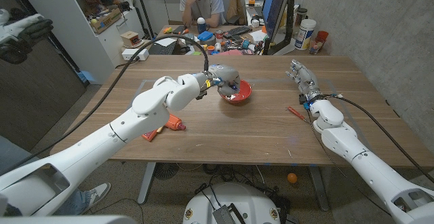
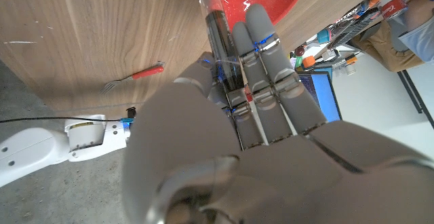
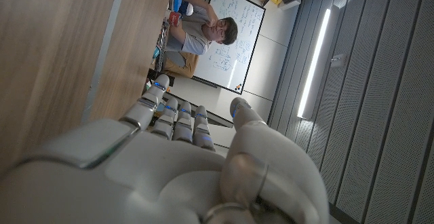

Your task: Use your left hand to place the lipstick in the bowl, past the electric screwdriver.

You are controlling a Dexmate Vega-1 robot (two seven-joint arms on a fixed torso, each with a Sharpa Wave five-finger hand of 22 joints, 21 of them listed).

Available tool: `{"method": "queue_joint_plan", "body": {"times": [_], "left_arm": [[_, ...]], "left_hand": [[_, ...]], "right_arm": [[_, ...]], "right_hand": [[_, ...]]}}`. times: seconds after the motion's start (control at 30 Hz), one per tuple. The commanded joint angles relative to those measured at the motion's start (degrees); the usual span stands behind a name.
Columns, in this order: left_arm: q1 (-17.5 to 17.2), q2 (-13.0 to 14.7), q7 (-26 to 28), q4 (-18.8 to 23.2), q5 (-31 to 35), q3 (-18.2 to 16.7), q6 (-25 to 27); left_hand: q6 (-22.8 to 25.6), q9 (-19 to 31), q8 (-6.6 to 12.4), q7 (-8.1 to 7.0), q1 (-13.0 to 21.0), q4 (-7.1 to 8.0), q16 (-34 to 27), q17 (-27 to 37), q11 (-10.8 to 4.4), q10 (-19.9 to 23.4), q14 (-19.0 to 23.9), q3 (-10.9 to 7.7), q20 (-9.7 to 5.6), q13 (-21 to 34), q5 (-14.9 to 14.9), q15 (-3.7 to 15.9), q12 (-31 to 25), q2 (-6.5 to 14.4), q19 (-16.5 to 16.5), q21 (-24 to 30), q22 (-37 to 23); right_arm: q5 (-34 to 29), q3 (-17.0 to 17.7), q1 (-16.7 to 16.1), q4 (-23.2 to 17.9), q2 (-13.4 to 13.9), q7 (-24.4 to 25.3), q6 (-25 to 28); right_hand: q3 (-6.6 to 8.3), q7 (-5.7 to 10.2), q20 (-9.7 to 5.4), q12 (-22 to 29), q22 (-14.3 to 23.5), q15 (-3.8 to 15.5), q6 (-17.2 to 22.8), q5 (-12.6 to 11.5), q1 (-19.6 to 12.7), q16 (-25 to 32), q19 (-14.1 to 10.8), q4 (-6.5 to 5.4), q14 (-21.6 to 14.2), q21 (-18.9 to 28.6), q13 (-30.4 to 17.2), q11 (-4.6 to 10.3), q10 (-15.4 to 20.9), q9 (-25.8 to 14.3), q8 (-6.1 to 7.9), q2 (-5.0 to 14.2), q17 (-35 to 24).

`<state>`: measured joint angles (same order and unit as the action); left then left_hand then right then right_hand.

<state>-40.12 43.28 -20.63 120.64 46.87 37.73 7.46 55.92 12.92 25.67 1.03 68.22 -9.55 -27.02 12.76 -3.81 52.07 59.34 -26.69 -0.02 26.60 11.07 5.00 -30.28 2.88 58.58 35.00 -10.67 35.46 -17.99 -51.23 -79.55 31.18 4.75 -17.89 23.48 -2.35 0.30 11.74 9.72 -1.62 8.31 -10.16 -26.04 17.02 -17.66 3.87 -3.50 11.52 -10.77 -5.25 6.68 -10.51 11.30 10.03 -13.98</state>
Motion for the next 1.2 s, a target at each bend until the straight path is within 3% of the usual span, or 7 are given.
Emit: {"method": "queue_joint_plan", "body": {"times": [0.03, 0.4, 0.83, 1.2], "left_arm": [[0.87, -0.02, 2.56, -2.11, -0.03, -1.54, 4.52], [3.98, -1.56, 2.98, -6.59, -0.82, 1.01, 5.77], [10.63, -6.42, 3.06, -16.39, -1.21, 7.21, 4.09], [13.92, -9.23, 8.07, -23.33, -0.58, 10.43, 2.92]], "left_hand": [[0.79, 0.15, 0.36, 0.17, 1.08, 0.23, 0.2, 0.35, -3.46, 2.88, 4.45, -0.18, 0.12, 0.41, 0.57, 4.74, -0.18, 1.63, -0.74, 0.35, 0.0], [0.91, 0.18, 0.5, -0.03, 0.93, 0.28, 0.33, 0.79, -3.65, 2.9, 4.34, -0.13, 0.17, 0.81, 0.61, 4.82, -0.04, 1.75, -1.08, 0.51, 0.01], [0.9, 0.17, 0.57, -0.28, 0.72, 0.31, 0.63, 1.16, -3.89, 2.94, 4.23, -0.11, 0.34, 1.15, 0.65, 4.92, 0.29, 1.76, -1.7, 0.68, 0.02], [0.8, 0.15, 0.61, -0.55, 0.42, 0.38, 0.91, 1.35, -4.08, 3.1, 4.21, -0.08, 0.4, 1.36, 0.67, 4.8, 0.54, 1.74, -1.93, 0.9, 0.04]], "right_arm": [[-0.37, -0.17, 0.63, 0.33, -0.02, 0.27, 0.37], [-0.57, -0.35, 1.13, 0.96, -0.07, -0.32, -0.02], [0.14, -0.21, 2.6, 5.31, -0.88, -1.92, -1.35], [0.16, -0.23, 4.3, 8.53, -1.71, -3.11, -3.14]], "right_hand": [[-0.2, 0.16, -0.08, 0.15, 0.21, -0.19, 0.44, 0.14, -0.17, 0.15, -0.4, -0.09, -0.58, 0.34, -0.22, 0.13, 0.52, -0.27, 0.09, -0.3, -0.26], [-0.28, 0.13, -0.04, 0.15, 0.21, -0.27, 0.57, 0.13, -0.13, 0.16, -0.52, -0.07, -0.7, 0.31, -0.22, 0.08, 0.68, -0.27, 0.09, -0.29, -0.32], [-0.37, 0.06, -0.1, 0.25, 0.21, -0.11, 1.03, 0.13, -0.08, 0.23, -0.75, -0.06, -0.95, 0.32, -0.23, 0.09, 1.13, -0.27, 0.18, -0.28, -0.39], [-0.47, 0.05, -0.12, 0.28, 0.21, -0.16, 1.49, 0.13, 0.0, 0.3, -0.93, -0.08, -1.21, 0.33, -0.23, 0.05, 1.39, -0.26, 0.29, -0.3, -0.44]]}}
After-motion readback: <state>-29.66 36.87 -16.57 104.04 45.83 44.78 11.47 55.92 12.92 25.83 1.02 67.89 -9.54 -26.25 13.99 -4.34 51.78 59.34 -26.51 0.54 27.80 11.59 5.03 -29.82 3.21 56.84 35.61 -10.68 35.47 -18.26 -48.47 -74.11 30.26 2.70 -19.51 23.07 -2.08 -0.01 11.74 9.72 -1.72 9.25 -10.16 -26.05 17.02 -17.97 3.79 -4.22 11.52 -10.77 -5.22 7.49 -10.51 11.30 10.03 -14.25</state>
